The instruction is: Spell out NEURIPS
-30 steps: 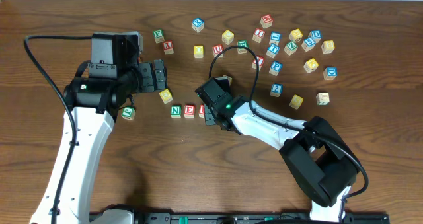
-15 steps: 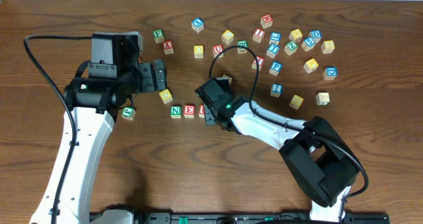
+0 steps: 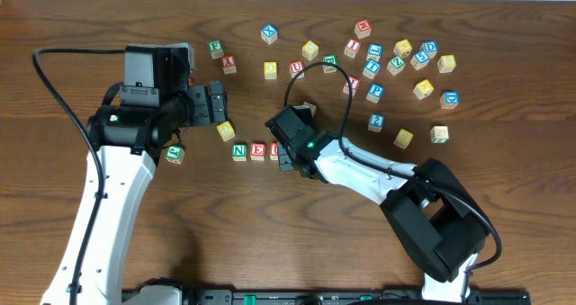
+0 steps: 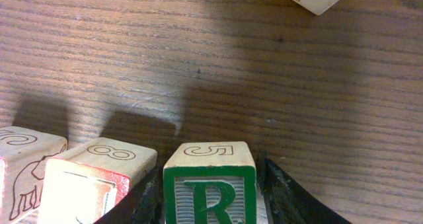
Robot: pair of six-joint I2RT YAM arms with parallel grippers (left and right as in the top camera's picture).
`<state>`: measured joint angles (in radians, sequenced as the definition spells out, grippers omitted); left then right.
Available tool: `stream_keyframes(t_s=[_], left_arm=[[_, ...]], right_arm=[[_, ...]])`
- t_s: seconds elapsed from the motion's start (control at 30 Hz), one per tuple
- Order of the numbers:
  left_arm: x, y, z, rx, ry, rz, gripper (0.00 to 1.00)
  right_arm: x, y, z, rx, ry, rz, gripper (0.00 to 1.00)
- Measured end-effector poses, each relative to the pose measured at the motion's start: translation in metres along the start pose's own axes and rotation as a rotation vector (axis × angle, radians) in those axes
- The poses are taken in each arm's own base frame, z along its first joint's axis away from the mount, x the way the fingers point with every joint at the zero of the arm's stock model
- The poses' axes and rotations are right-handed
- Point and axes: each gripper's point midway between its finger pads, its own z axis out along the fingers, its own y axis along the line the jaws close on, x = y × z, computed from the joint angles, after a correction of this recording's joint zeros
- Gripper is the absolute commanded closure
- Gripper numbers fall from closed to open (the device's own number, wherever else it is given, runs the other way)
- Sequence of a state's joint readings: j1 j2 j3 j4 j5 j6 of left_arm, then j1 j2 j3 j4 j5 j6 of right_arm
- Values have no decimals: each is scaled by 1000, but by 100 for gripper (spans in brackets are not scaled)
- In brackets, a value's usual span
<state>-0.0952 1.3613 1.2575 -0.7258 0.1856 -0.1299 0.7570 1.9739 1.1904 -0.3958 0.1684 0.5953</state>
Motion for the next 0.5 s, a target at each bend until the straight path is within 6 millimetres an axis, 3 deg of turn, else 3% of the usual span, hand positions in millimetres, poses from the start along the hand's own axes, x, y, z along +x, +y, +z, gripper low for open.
stream_keyframes(t_s=[0.5], left_arm=[[0,0,0,0,0,0,2]], right_arm=[[1,-2,0,8,4,0,62]])
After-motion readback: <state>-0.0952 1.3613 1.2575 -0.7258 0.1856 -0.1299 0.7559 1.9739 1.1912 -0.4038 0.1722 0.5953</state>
